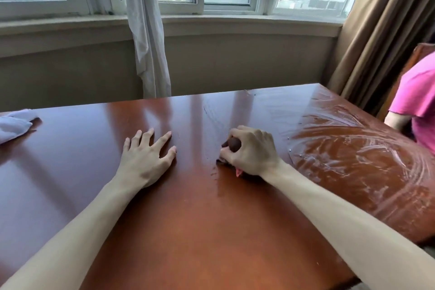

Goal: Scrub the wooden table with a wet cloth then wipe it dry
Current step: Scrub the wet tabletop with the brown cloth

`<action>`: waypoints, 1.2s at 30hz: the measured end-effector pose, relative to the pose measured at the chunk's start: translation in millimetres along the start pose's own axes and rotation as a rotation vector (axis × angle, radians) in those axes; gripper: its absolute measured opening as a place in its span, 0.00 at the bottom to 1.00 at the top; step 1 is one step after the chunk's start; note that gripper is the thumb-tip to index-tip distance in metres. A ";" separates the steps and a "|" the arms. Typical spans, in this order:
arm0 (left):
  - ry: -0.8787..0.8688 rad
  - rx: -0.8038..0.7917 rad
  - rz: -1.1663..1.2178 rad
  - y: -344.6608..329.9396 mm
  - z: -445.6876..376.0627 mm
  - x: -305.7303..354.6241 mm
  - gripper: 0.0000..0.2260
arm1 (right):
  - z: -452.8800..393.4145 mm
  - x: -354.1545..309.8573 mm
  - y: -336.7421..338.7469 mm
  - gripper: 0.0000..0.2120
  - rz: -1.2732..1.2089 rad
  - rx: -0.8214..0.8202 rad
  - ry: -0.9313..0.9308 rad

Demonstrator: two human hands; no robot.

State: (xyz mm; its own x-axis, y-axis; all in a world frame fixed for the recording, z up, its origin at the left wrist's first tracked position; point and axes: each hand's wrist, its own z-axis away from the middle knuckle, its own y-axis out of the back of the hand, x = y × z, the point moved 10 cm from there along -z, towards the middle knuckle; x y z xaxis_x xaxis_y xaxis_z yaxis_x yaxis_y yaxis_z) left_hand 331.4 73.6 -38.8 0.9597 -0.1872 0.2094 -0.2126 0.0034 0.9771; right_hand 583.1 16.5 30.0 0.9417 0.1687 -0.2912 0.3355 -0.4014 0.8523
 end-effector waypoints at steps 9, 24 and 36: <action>0.010 0.052 0.000 1.8 -2.0 -2.8 0.34 | -204.3 92.1 -68.7 0.09 0.136 0.028 -0.146; -0.006 0.004 -0.180 7.7 -2.8 10.3 0.30 | -76.0 64.1 -11.0 0.16 0.133 0.049 -0.187; -0.230 -0.063 -0.069 13.7 82.4 112.8 0.32 | 122.3 -23.2 54.2 0.16 0.039 0.024 -0.015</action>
State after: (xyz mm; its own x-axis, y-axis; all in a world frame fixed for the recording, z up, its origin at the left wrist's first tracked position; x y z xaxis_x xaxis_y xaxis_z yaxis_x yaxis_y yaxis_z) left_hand 421.7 -28.5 -4.8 0.9029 -0.4080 0.1354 -0.1293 0.0427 0.9907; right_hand 582.7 -119.3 29.8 0.9542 0.1388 -0.2651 0.2992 -0.4285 0.8526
